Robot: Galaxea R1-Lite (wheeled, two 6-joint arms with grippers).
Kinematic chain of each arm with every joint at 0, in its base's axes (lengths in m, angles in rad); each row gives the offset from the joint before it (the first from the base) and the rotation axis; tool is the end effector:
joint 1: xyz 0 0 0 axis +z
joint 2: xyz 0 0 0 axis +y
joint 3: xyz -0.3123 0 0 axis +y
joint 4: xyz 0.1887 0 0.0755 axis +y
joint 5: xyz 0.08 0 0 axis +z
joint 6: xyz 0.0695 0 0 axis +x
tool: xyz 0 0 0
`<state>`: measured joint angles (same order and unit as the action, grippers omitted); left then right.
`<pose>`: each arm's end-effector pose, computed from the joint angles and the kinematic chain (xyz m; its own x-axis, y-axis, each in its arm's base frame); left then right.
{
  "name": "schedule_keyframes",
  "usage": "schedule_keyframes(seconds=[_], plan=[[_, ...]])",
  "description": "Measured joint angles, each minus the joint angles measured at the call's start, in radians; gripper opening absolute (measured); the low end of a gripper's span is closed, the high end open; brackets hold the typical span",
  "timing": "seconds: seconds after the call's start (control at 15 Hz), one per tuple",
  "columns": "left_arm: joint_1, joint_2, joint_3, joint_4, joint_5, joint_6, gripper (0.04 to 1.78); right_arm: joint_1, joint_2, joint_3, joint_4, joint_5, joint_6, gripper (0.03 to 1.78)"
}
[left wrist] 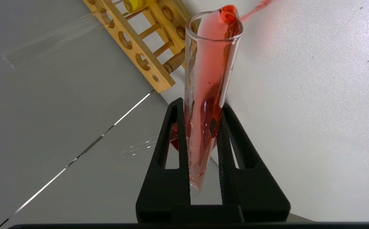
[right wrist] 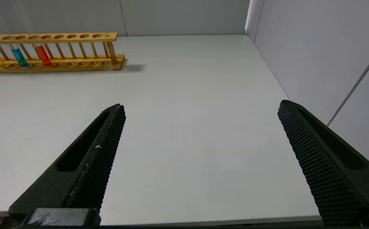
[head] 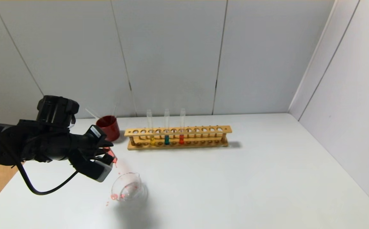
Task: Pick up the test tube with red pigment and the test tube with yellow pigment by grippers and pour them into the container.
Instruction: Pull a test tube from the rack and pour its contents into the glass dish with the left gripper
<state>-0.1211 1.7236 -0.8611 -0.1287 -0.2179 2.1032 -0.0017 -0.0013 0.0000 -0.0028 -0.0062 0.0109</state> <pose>0.3331 -0.0557 0.1154 0.6936 -0.3022 -0.6539 0.4320 -0.5518 0.7133 0.0258 -0.0005 0.0760 1.0000 -0.0079 0.0041 0.0079 0.9999 0.0109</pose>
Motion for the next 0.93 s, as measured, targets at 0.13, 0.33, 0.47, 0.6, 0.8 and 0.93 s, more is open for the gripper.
schedule_keyframes(seconds=[0.13,0.33,0.47,0.6,0.8,0.93], plan=[[0.0,0.001,-0.002,0.0,0.0,0.003,0.3,0.0,0.0,0.0,0.0,0.0,0.0,1.75],[0.0,0.002,-0.003,0.0,0.0,0.002,0.3,0.0,0.0,0.0,0.0,0.0,0.0,1.75],[-0.002,0.002,-0.003,0.001,0.0,0.003,0.3,0.0,0.0,0.0,0.0,0.0,0.0,1.75],[-0.008,0.001,-0.001,0.0,0.0,0.004,0.3,0.0,0.0,0.0,0.0,0.0,0.0,1.75],[-0.016,0.001,-0.001,0.0,0.0,0.02,0.3,0.0,0.0,0.0,0.0,0.0,0.0,1.75],[-0.021,0.001,-0.001,0.0,0.0,0.025,0.3,0.0,0.0,0.0,0.0,0.0,0.0,1.75]])
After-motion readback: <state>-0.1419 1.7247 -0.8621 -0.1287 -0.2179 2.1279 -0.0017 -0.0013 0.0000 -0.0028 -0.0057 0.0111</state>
